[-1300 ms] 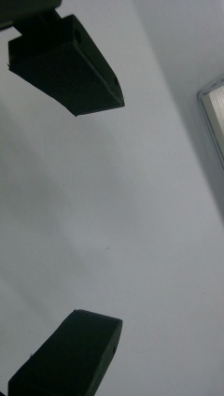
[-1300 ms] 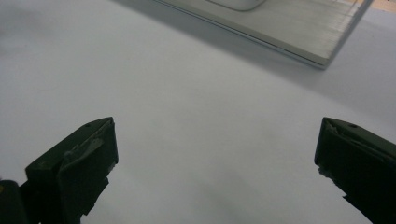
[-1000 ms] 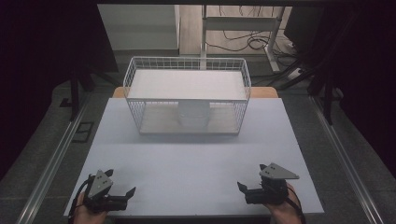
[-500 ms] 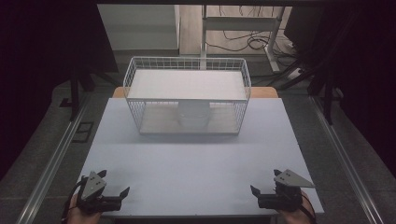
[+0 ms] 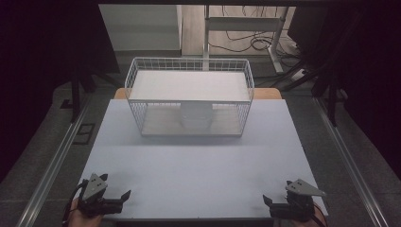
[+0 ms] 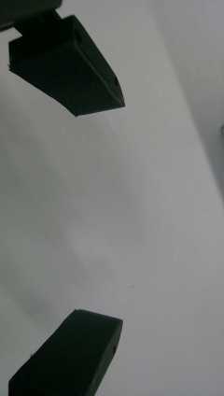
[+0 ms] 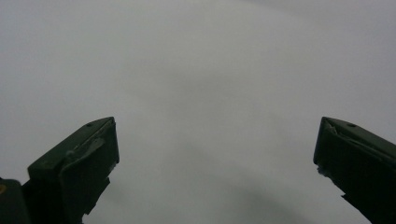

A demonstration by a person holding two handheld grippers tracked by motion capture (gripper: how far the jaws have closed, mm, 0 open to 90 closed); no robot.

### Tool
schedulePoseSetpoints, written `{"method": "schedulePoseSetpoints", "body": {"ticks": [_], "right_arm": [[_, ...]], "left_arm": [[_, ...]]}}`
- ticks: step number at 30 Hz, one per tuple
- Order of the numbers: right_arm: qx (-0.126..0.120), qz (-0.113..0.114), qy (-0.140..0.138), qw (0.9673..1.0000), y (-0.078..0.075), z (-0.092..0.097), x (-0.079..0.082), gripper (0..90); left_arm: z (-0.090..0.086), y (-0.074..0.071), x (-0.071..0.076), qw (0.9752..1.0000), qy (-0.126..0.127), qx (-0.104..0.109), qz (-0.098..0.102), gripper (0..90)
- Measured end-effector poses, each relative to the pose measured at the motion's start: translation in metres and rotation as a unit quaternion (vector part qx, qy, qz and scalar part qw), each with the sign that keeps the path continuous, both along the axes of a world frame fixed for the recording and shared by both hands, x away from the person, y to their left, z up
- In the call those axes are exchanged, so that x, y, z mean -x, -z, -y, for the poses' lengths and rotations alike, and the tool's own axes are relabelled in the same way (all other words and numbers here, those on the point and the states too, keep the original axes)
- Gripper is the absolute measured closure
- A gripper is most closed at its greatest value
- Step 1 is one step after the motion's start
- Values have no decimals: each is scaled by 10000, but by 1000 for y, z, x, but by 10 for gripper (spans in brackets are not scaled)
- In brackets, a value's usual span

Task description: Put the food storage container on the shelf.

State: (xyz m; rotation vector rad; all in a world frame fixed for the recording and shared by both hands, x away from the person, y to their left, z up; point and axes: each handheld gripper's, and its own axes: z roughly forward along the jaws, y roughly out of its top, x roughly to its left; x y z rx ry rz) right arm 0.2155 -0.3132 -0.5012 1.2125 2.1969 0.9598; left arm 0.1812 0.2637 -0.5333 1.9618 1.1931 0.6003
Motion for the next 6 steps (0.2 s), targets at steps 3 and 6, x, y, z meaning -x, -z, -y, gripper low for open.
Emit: {"method": "schedulePoseSetpoints", "body": {"ticks": [3,6], "right_arm": [[60,-101,32,9999,3,1,0,0],[112,-130,26,9998,3,-1,0,0]], "left_arm": [[1,2,-1,9999,17,-13,-107,0],[1,2,-2,9999,30,-13,-131,0]]}}
